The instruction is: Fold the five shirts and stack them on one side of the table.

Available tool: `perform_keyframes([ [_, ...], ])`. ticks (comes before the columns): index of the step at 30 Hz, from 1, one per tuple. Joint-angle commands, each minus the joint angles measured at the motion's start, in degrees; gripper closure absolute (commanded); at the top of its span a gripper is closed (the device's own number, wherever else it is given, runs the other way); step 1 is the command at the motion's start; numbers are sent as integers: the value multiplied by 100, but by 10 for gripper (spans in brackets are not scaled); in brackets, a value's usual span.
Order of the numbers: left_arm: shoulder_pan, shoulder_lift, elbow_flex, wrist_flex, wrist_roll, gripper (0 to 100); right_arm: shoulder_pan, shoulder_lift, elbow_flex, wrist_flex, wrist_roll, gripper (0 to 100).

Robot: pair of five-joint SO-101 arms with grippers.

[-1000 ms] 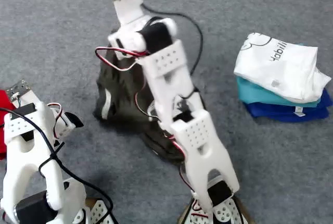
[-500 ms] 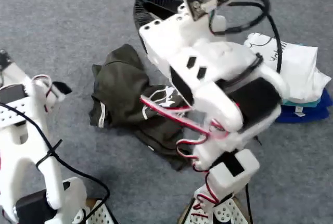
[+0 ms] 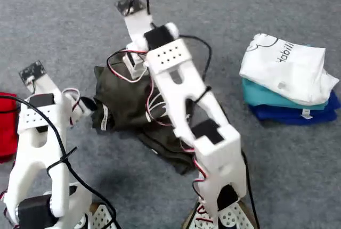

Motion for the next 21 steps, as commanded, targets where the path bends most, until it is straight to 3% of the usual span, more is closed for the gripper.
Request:
perform_keyframes([
  [1, -422, -57, 97, -79, 9, 689, -312, 426, 31, -448, -88, 659],
  [7, -1222, -57, 352, -70, -378, 691, -1007, 1200, -66, -703, -114, 719],
  [12, -2084, -57, 343, -70, -879, 691, -1182, 1297, -980, -633, -88, 998],
  [14, -2426, -57, 325, -79, -1037, 691, -1244, 1297, -1622, -308, -123, 966],
  [21, -3068, -22, 378, -88, -1477, 692, -1815, 1314, -4743, 457, -114, 994],
])
